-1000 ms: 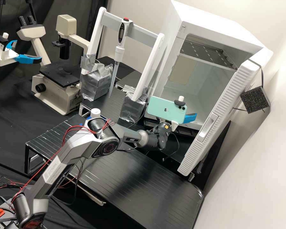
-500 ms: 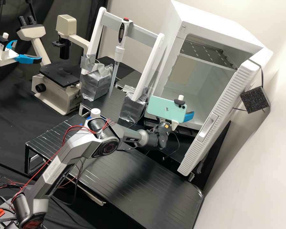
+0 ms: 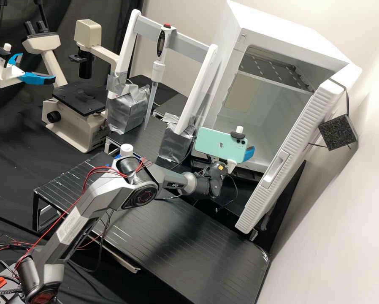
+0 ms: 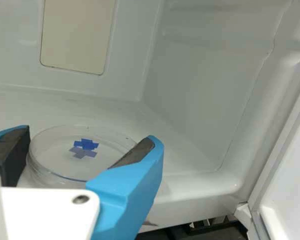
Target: Move the petri dish to the microscope
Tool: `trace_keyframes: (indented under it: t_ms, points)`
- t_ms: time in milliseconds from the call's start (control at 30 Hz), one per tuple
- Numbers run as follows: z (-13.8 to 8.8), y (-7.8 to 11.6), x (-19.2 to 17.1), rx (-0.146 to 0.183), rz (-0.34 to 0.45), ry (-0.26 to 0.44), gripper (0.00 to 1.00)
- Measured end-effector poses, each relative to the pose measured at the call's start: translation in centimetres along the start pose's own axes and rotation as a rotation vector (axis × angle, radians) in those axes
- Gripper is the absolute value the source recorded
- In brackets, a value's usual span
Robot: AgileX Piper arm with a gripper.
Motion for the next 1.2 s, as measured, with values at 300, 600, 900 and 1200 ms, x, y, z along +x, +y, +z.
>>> trace_keyframes:
  t_ms: [300,600,900,1200]
  points:
    - [0.0,0.0,0.0,0.0,0.0,0.0,0.0]
    - [0.0,0.0,0.0,0.002,0.001,0.0,0.0]
    - [0.2,0.9,-2.3,0.015,0.01,-0.03,0.0]
    - [1.1,1.6,-6.1,0.043,0.029,-0.042,0.0]
